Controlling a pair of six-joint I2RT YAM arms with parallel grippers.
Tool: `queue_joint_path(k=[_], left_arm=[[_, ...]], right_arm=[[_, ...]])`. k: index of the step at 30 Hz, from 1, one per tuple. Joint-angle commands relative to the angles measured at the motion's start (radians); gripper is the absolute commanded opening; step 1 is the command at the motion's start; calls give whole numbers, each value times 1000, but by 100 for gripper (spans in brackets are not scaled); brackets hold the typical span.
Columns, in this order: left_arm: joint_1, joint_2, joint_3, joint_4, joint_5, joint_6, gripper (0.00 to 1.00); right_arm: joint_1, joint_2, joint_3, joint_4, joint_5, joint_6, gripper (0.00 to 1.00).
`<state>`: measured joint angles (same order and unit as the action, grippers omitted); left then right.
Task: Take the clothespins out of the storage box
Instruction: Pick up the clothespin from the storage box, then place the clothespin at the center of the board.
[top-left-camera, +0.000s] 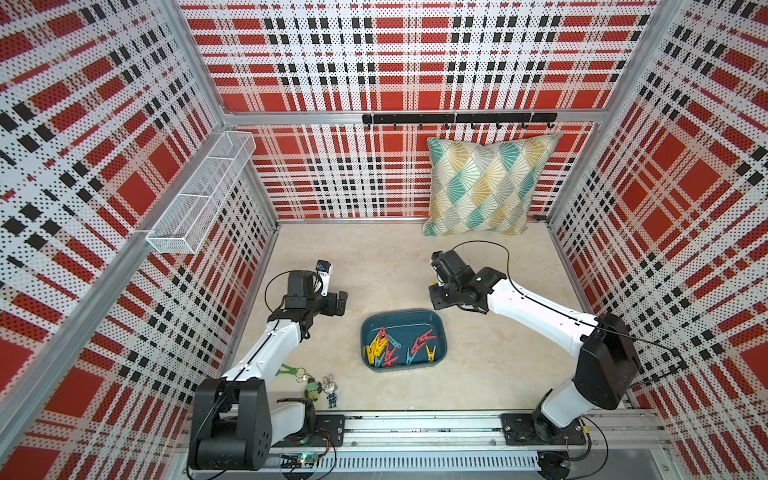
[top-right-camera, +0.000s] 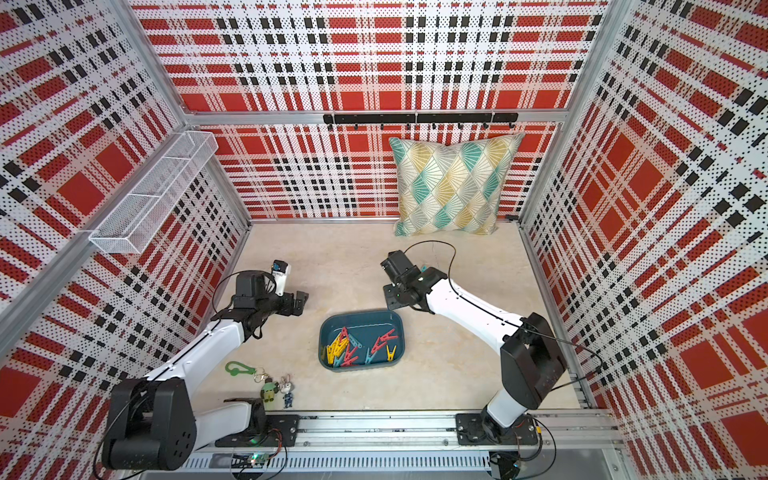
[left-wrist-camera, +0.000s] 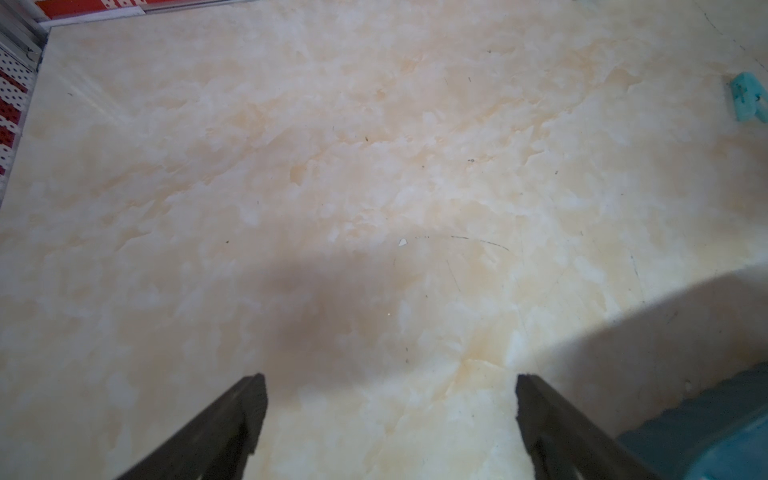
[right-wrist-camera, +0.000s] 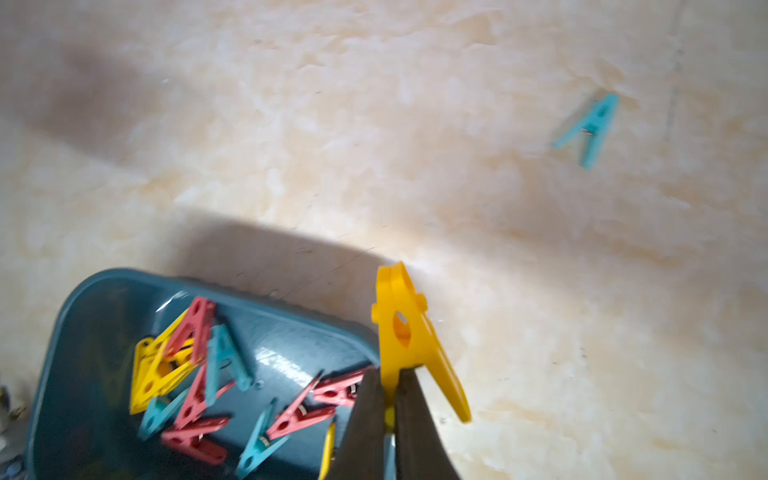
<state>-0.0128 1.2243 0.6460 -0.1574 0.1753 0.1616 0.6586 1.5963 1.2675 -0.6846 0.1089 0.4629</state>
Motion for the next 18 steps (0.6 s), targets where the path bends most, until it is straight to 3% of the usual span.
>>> queue_joint_path(k=[1, 7, 18], left_arm=[[3, 2, 11, 2, 1, 3, 99], [6, -3, 11, 1, -3, 5, 99], [8, 1, 12, 1, -6, 6, 99]], right_arm=[[-121, -21, -23, -18, -51, 16, 3], [-293, 85, 6, -22, -92, -35, 3], [-404, 363, 203, -23, -110, -66, 5]])
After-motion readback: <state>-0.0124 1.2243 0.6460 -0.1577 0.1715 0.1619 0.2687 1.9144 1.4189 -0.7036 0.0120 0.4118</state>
